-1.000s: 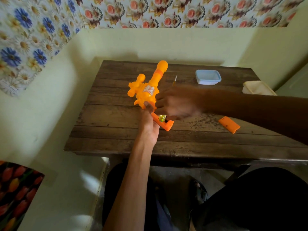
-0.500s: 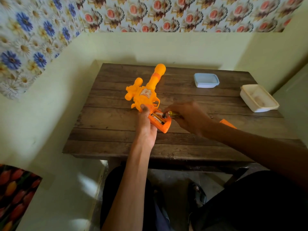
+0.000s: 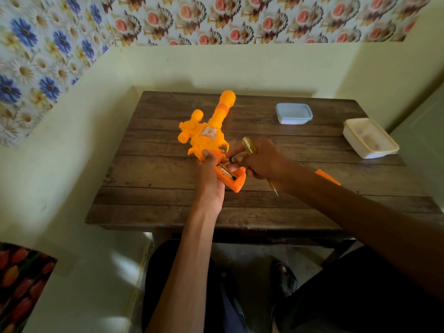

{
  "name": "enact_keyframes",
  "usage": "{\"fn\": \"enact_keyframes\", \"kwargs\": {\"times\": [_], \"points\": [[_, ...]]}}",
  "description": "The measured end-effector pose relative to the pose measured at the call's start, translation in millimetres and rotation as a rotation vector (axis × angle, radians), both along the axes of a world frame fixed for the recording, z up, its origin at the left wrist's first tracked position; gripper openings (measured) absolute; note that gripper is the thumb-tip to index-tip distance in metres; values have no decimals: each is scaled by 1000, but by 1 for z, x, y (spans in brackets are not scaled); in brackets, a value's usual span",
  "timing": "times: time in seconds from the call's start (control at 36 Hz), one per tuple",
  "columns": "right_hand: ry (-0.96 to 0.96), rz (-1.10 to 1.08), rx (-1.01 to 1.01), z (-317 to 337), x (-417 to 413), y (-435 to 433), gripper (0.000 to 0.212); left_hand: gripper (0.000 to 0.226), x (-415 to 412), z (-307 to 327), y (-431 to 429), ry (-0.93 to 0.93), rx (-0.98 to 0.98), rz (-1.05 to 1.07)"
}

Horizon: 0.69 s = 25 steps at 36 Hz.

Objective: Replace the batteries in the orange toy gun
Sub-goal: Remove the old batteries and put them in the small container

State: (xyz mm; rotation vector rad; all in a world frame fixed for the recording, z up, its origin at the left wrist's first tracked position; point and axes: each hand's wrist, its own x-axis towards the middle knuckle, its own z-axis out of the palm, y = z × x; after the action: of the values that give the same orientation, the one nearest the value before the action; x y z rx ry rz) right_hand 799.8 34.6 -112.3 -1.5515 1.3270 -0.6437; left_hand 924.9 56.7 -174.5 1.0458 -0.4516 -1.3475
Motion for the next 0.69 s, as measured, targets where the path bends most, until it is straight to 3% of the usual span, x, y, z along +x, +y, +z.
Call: {"fn": "enact_keyframes", "kwargs": {"times": [0.11,0.22,0.39,0.58,0.69], "points": [[-154,24,152,6,-5,1,11,48,1,0,1,-27,12,12],[12,-8,-32,1,-4,1,11,38,-1,4,2,5,25,20],[36,-213,-196,8,-17,-3,4,46,1,2,1,49,45,57],[293,-392,-259,-23,-44,-5,4,47,0,-2,0,45,25,63],[374,-367,-335,-39,-46,-6,8,43,-2,1,0,-5,3,63]]}}
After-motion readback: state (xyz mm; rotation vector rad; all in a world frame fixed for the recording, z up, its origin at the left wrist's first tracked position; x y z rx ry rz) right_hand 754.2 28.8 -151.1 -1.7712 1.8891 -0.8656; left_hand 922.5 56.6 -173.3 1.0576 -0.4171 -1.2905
